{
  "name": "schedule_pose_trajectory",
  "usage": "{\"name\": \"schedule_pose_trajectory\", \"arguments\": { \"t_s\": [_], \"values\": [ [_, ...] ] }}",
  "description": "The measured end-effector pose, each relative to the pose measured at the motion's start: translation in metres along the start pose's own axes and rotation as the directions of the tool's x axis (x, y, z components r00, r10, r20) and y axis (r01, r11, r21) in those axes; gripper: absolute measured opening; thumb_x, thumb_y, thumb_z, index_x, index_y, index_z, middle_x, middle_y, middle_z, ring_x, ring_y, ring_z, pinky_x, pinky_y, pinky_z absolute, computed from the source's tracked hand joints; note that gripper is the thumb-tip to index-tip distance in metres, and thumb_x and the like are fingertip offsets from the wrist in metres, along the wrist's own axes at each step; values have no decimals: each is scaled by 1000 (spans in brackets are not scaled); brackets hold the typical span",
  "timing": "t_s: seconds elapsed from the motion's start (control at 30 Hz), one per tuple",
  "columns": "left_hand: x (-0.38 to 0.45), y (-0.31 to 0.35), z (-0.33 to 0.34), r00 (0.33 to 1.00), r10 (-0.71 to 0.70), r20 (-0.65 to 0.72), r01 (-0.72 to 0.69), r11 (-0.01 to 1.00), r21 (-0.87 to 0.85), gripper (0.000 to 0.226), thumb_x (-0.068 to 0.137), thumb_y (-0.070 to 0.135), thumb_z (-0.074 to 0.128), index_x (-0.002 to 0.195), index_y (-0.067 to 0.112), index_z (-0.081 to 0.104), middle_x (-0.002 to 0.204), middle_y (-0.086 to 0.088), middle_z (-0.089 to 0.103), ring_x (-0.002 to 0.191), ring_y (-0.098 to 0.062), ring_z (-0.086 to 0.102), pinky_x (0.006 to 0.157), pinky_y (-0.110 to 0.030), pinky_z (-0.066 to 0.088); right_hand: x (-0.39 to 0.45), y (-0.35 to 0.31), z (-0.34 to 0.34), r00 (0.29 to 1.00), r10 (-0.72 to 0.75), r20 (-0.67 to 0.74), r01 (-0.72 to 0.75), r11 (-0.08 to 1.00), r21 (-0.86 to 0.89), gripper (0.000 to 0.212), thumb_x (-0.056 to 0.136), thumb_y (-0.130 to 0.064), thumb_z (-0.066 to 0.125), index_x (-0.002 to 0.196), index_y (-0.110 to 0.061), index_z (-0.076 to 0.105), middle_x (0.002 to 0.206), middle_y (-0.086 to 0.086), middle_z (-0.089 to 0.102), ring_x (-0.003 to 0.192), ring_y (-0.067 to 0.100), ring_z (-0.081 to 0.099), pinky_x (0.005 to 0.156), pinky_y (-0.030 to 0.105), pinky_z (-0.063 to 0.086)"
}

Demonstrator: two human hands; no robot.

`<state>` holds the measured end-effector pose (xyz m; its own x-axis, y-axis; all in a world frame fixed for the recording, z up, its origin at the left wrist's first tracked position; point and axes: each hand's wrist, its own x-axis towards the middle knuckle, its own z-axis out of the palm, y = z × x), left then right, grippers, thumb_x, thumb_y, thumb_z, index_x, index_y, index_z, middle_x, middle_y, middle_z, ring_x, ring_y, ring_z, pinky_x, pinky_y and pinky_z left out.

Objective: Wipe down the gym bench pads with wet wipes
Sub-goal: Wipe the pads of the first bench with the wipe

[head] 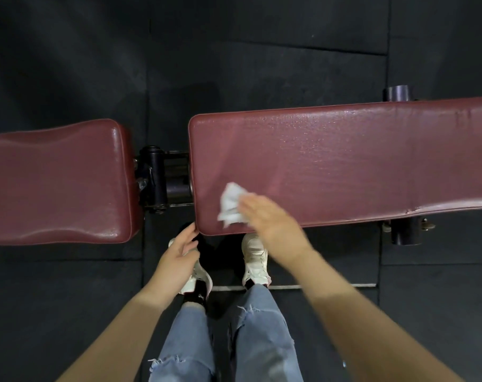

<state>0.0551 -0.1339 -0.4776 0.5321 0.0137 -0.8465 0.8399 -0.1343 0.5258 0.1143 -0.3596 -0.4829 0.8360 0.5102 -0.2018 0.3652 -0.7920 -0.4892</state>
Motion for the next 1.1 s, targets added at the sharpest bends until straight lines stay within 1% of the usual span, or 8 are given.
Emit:
{"name": "schedule_pose_trajectory", "arguments": {
  "t_s": [0.1,0.27,0.43,0.53,0.67,0.87,1.0,1.1],
  "values": [
    [-3,2,3,1000,-6,13,6,1000,-26,67,96,-9,40,150,30,39,148,7,47,135,-7,43,111,-25,30,-57,74,-38,887,419,-195,-429,903,-10,49,83,9,37,125,4,62,129,24,60,119,43,58,107,51,40],
    [-2,6,3,1000,-21,-21,18,993,-120,47,104,8,41,146,28,46,144,6,52,134,-9,45,113,-29,33,-101,89,-52,378,841,-387,-825,496,272,53,87,10,41,132,-15,56,132,11,59,116,33,57,99,38,42],
    [1,9,-3,996,-58,-75,43,982,-181,41,105,38,36,139,26,54,140,2,55,128,-14,52,114,-40,37,-26,-23,23,748,602,-280,-544,797,263,64,82,14,37,139,-14,50,142,5,49,129,21,47,113,16,22],
    [5,13,-2,992,-13,-124,-14,976,-219,33,106,32,33,120,30,63,131,4,62,114,-2,61,102,-30,45,10,-72,50,990,140,-17,-135,978,159,63,79,11,43,139,-6,51,143,12,50,134,30,46,117,29,22],
    [11,15,-2,994,-5,-111,-17,980,-197,36,106,29,33,123,30,64,124,10,66,112,-1,62,100,-27,45,9,-30,30,919,-316,233,314,948,47,47,90,4,52,136,-2,54,145,14,50,136,32,45,117,43,22],
    [16,10,-2,994,-12,-106,-6,985,-173,39,106,30,30,136,30,55,126,12,61,114,-1,58,105,-27,41,-72,98,-59,988,150,29,-146,982,-120,64,78,9,31,134,-8,58,141,11,54,129,33,52,113,44,35],
    [16,11,0,992,-23,-124,-1,982,-191,34,104,30,32,120,41,60,122,17,63,113,-2,60,101,-25,43,-124,121,-76,719,668,-192,-683,730,-17,63,80,24,44,135,-3,56,148,11,47,136,35,44,111,46,37],
    [14,11,2,988,-39,-150,6,977,-213,34,103,33,34,113,45,64,118,18,66,113,-2,61,101,-26,43,-98,72,-43,708,664,-242,-644,747,165,60,84,22,41,136,-5,56,149,7,45,137,28,44,115,39,32]
  ]
}}
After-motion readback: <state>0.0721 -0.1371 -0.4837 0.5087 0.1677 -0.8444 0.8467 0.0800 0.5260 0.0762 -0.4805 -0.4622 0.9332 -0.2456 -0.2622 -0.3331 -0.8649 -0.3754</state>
